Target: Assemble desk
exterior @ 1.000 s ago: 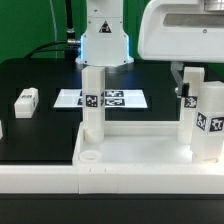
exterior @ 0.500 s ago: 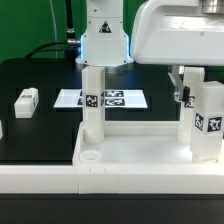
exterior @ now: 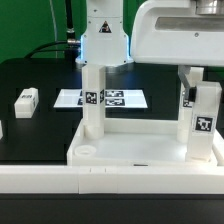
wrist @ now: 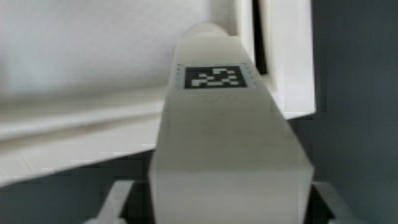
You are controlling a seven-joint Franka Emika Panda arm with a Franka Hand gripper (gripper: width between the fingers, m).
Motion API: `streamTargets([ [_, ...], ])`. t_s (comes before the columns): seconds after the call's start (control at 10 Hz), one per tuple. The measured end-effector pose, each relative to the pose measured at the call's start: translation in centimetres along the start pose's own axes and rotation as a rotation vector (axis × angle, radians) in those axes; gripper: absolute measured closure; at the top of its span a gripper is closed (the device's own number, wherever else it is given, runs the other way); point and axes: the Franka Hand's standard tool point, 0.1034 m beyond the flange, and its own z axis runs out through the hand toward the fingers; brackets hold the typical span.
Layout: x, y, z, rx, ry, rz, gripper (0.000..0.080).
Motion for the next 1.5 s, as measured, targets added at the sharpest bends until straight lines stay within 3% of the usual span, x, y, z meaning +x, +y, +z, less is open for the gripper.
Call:
streamTargets([
  [0.3, 0.5, 1.1, 0.2, 0.023, -0.02, 0.429, 0.0509],
  [0.4, 0.4, 1.3, 0.3, 0.019, -0.038, 0.569, 0.0508],
  [0.6, 0.4, 1.3, 0.3, -0.016, -0.081, 0.766, 0.0507],
  [0.7, 0.4, 1.3, 0.3, -0.026, -0.087, 0.82, 0.0507],
  [1.3, 0.4, 1.3, 0.3, -0.026, -0.087, 0.82, 0.0488],
  [1.4, 0.4, 1.3, 0.3, -0.026, -0.087, 0.82, 0.0301],
  [1.5, 0.4, 1.3, 0.3, -0.026, -0.087, 0.82, 0.0198],
])
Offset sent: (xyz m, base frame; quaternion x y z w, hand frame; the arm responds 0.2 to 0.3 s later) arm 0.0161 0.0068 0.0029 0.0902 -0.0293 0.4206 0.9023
